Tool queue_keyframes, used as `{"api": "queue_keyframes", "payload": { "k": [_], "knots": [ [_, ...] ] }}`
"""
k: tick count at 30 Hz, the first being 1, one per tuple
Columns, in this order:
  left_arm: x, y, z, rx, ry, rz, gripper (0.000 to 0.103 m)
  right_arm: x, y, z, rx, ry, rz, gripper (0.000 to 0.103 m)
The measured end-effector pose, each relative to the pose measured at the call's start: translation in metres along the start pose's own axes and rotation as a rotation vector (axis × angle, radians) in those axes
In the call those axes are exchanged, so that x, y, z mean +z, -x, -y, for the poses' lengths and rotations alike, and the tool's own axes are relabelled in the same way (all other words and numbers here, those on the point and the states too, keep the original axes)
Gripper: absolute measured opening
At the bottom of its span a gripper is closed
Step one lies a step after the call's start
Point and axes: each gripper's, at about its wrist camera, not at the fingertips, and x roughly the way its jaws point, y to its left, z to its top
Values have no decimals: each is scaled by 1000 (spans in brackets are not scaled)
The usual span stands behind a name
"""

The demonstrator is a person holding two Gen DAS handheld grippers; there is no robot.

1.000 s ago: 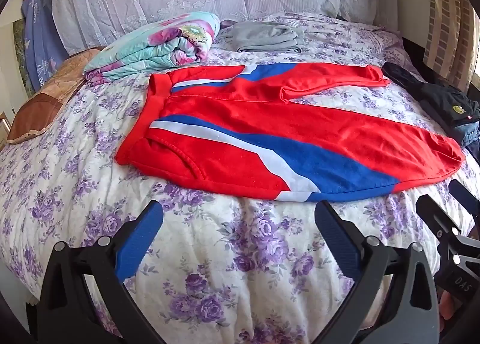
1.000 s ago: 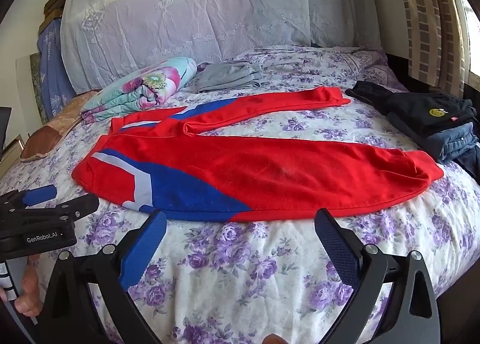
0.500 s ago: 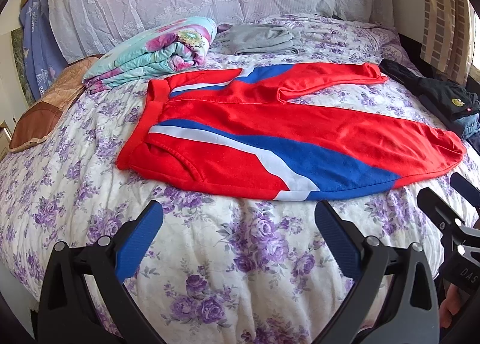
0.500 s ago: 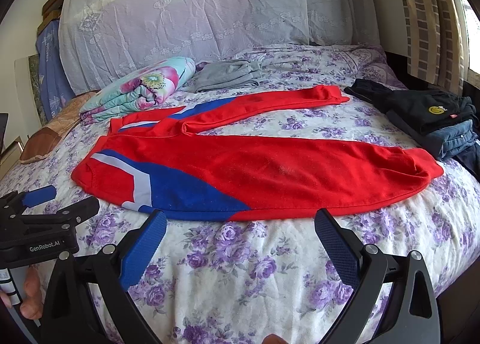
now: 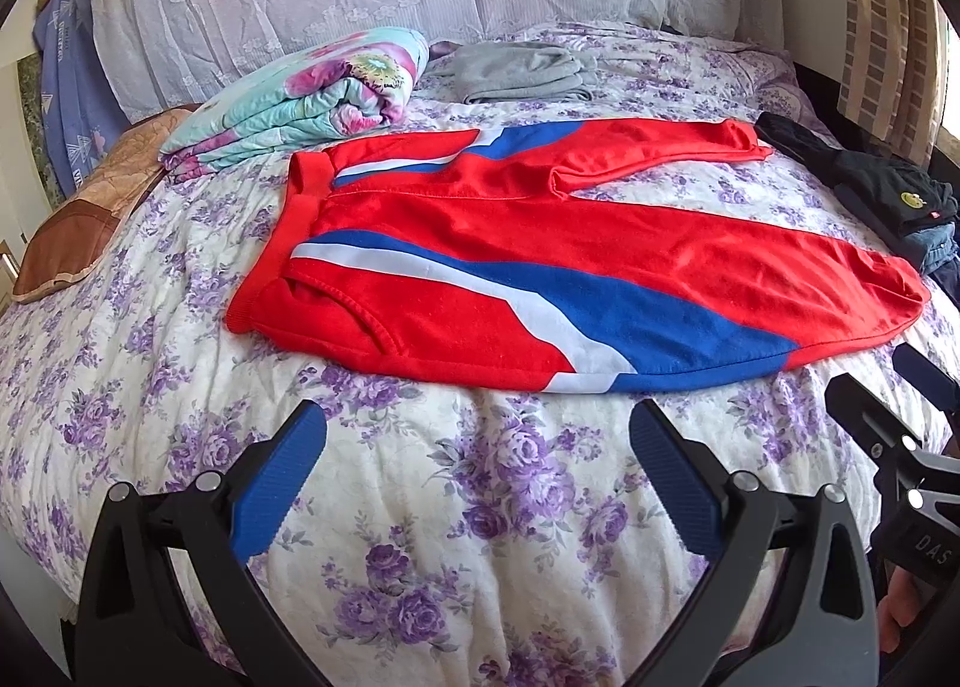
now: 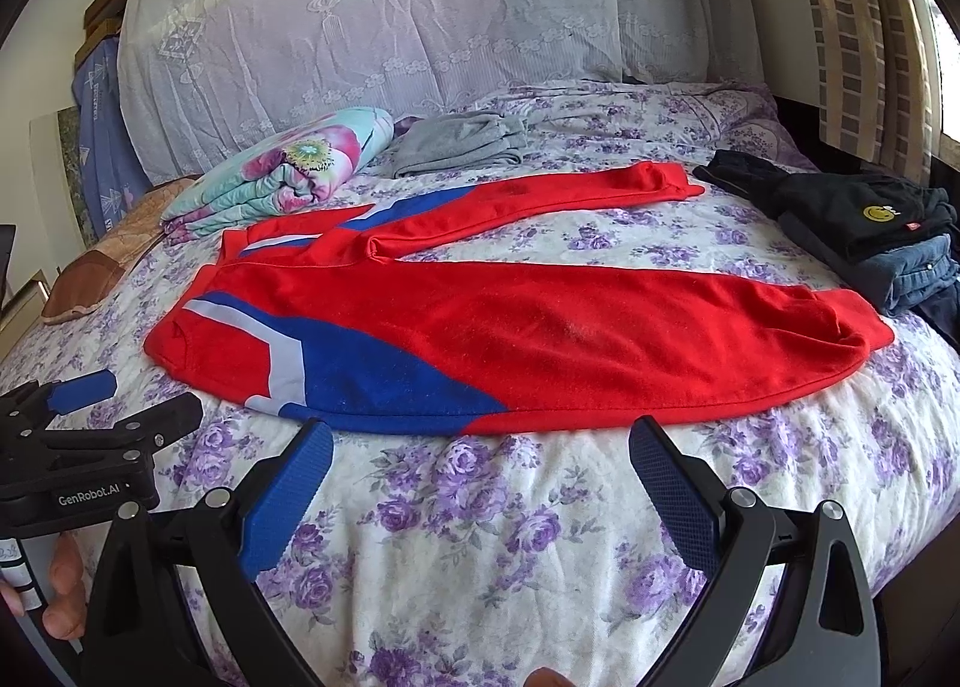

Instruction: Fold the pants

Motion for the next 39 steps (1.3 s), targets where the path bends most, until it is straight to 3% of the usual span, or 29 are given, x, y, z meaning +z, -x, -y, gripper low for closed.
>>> {"api": "queue_keyframes", "payload": {
  "k": [39],
  "knots": [
    [-4, -2, 1, -1, -13, -2, 99, -1, -2, -5, 4, 10, -11, 100]
  ]
}}
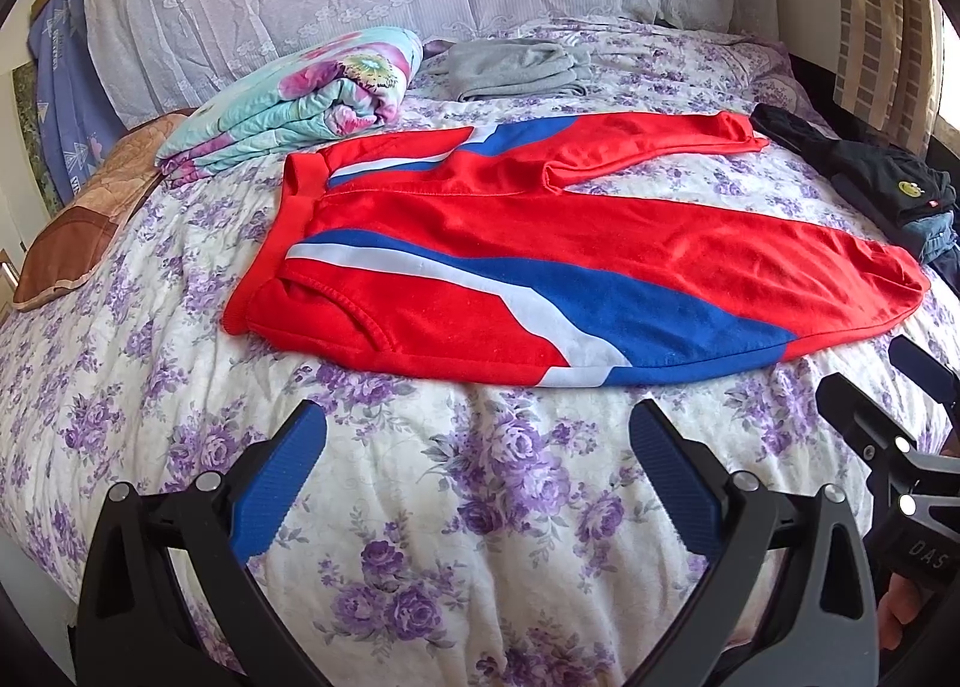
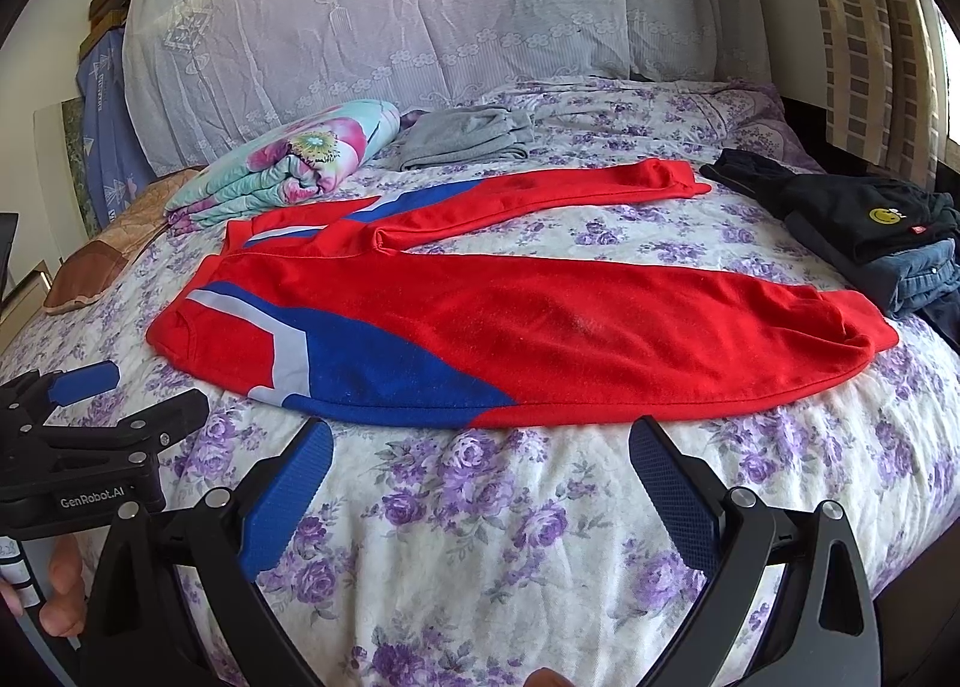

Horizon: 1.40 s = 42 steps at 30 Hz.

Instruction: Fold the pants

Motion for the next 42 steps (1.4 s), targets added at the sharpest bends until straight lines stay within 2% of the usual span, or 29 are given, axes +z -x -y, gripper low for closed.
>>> {"api": "queue_keyframes", "payload": {
  "k": [15, 18, 23, 28, 29, 31, 34, 36, 38, 39, 40, 42],
  "knots": [
    [1, -1, 1, -6, -16, -6, 99, -2, -2, 1, -6, 8, -4, 100],
    [7, -5, -4, -31, -21, -13, 99, 2, 1, 2, 2, 20, 10, 100],
    [27, -9, -36, -75, 7, -4, 99, 21, 7, 0, 80, 103, 39, 100],
    [59, -16, -82, -85, -6, 8, 99, 62, 14, -1, 292, 225, 62, 100],
    [66, -19, -92, -85, -9, 8, 99, 72, 13, -3, 332, 256, 53, 100],
    [81, -25, -109, -85, -22, 8, 99, 88, 6, -13, 355, 335, 8, 100],
    [100, -38, -126, -68, -62, 2, 99, 111, -19, -27, 330, 458, -102, 100],
    [117, -51, -137, -62, -111, 6, 98, 129, -32, -32, 301, 493, -134, 100],
    [136, -68, -147, -73, -148, 4, 94, 151, -51, -32, 296, 529, -179, 100],
    [148, -81, -154, -94, -157, -8, 86, 161, -59, -32, 303, 540, -205, 100],
    [156, -91, -160, -114, -157, -24, 80, 175, -73, -31, 330, 546, -237, 100],
    [175, -116, -171, -166, -150, -63, 76, 196, -95, -31, 376, 550, -276, 100]
  ]
}}
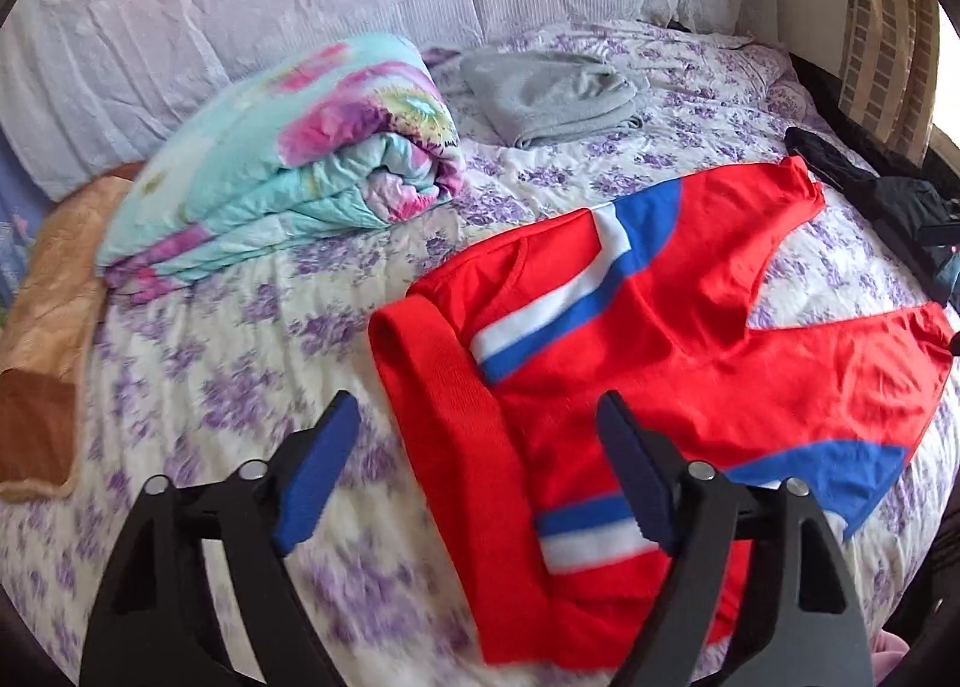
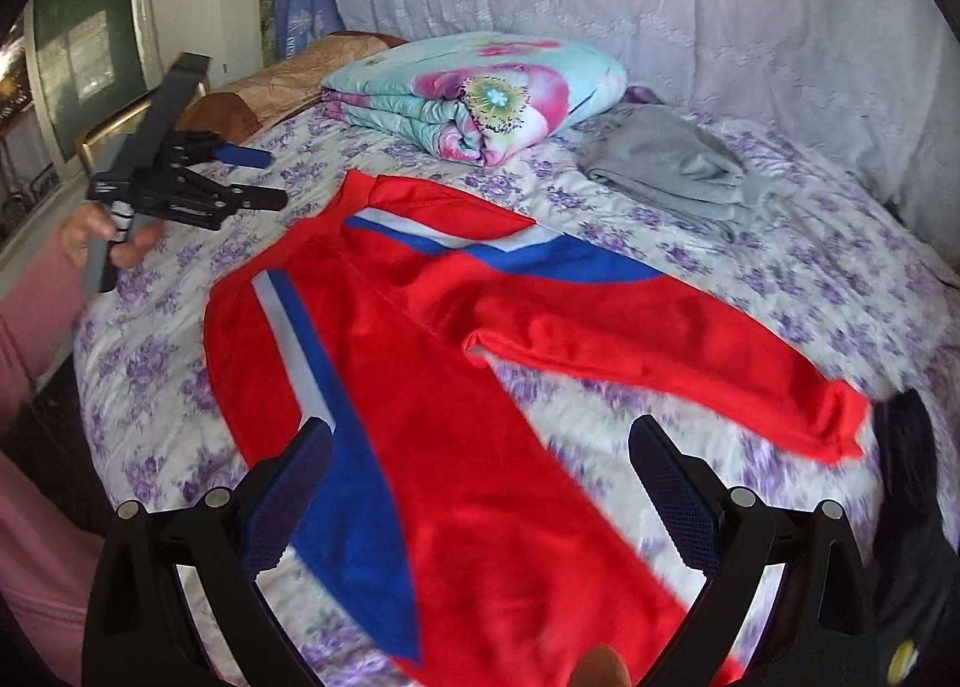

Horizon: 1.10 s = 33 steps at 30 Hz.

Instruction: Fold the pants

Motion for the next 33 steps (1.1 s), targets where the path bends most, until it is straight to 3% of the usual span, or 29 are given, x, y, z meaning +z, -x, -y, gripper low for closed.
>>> {"api": "queue_keyframes", "payload": {
  "k": [3, 5, 10, 13, 19, 25, 33],
  "knots": [
    [21, -35, -23, -56, 11, -40, 73, 30, -33, 36, 42, -27, -57, 98],
    [31, -55, -37, -94, 22, -57, 72, 48, -59, 56, 75, -37, -96, 81],
    [49, -91, -55, -244, 43, -122, 72, 77, -127, 102, 95, -2, -189, 69],
    [57, -107, -58, -249, 17, -152, 69, 90, -159, 124, 103, -4, -203, 62],
    [71, -131, -58, -233, -89, -174, 67, 105, -204, 153, 41, 95, -256, 62],
    [79, -155, -59, -314, -169, -274, 68, 111, -231, 177, 103, 111, -347, 62],
    [75, -168, -49, -362, -220, -314, 69, 107, -251, 180, 160, 133, -412, 62]
  ]
}}
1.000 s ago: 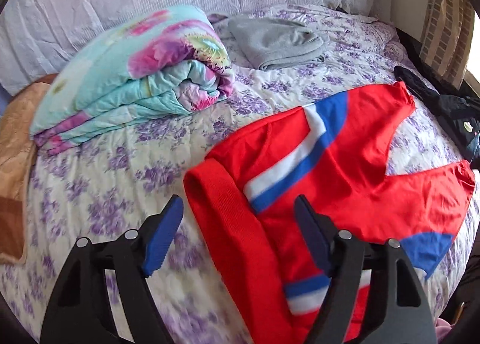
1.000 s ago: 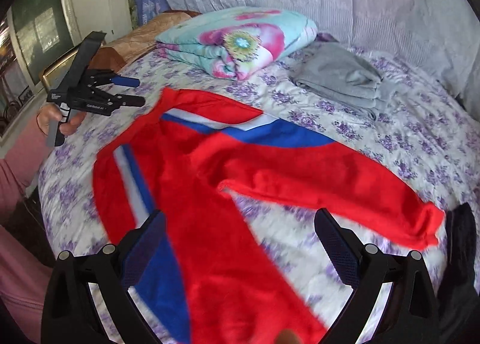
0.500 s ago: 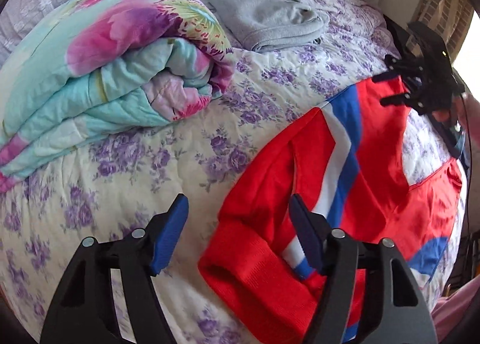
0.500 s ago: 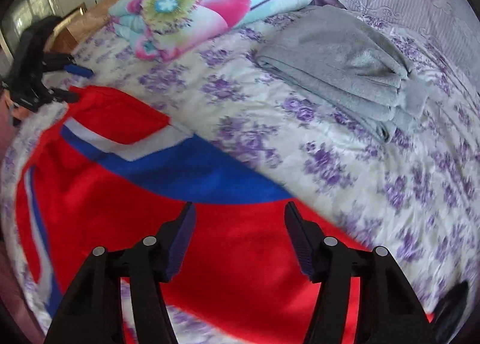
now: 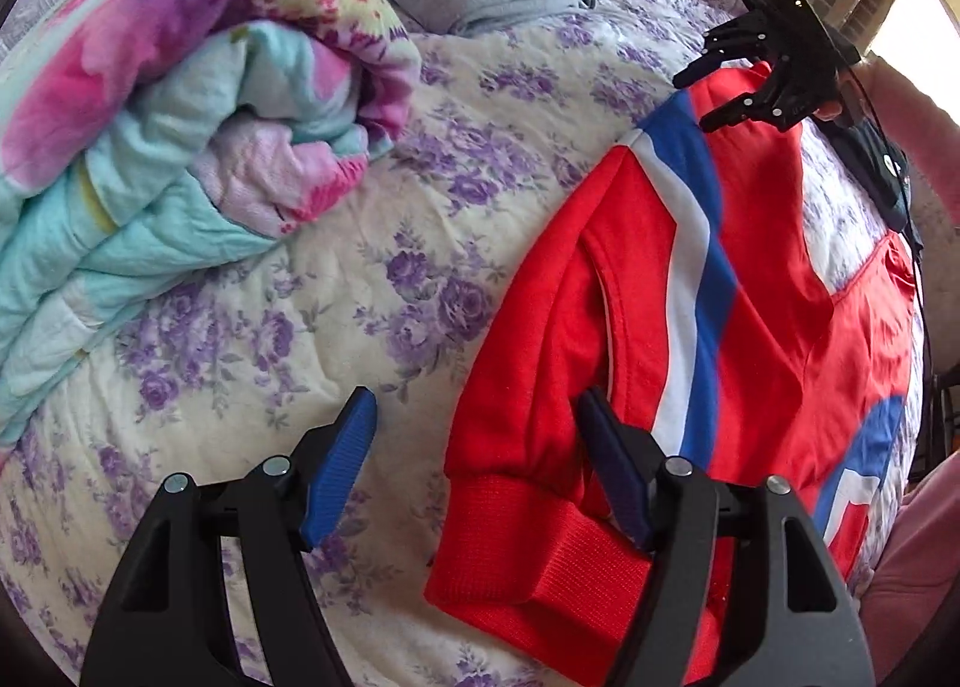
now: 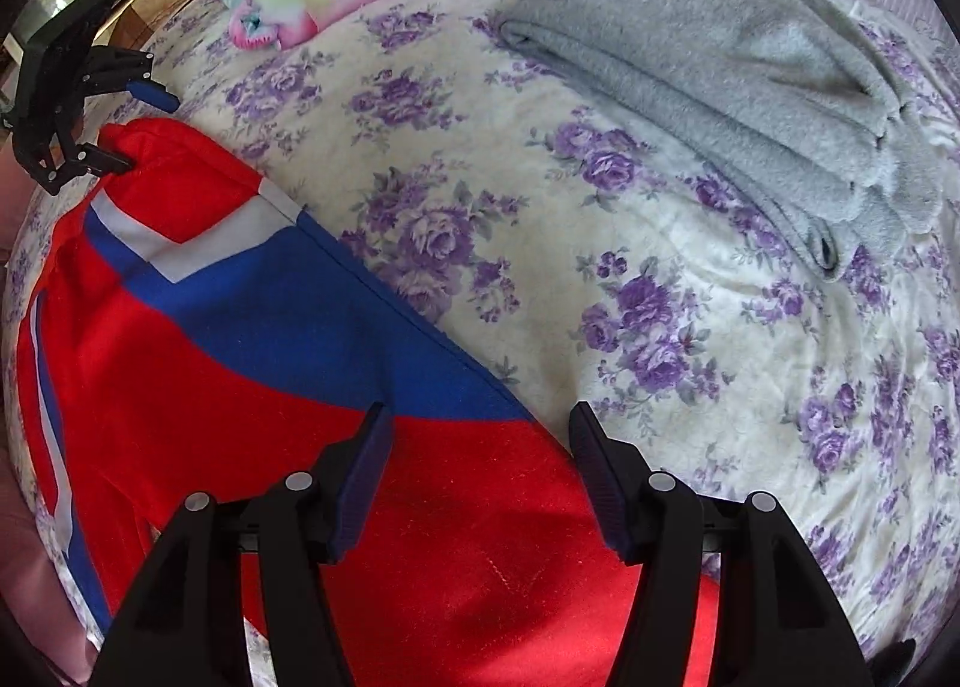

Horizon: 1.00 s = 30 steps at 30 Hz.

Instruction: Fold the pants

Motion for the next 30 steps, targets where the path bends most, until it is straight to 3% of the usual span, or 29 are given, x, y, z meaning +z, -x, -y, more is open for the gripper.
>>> {"api": "queue_keyframes", "payload": {
  "k": [4, 6, 8, 11, 20, 26, 30],
  "knots": [
    [0, -3, -2, -12, 3, -16, 69, 4, -3, -2, -4, 25, -24, 61],
    [3, -4, -3, -12, 12, -19, 68, 6, -4, -5, -21, 39, -36, 54],
    [6, -4, -1, -5, 2, -9, 57, 7, -3, -9, -30, 46, -39, 31],
    [9, 1, 2, -42, 5, 5, 28, 8, 1, -17, -47, 47, -41, 8],
    [-4, 49, 23, -34, -8, 123, 21, -22, 73, -65, -123, 76, 46, 6],
    [-37, 109, 72, -15, -118, 240, 21, -86, 134, -124, -178, 126, 91, 6],
    [-76, 148, 116, -82, -207, 343, 21, -128, 145, -173, -176, 139, 120, 6]
  ]
}}
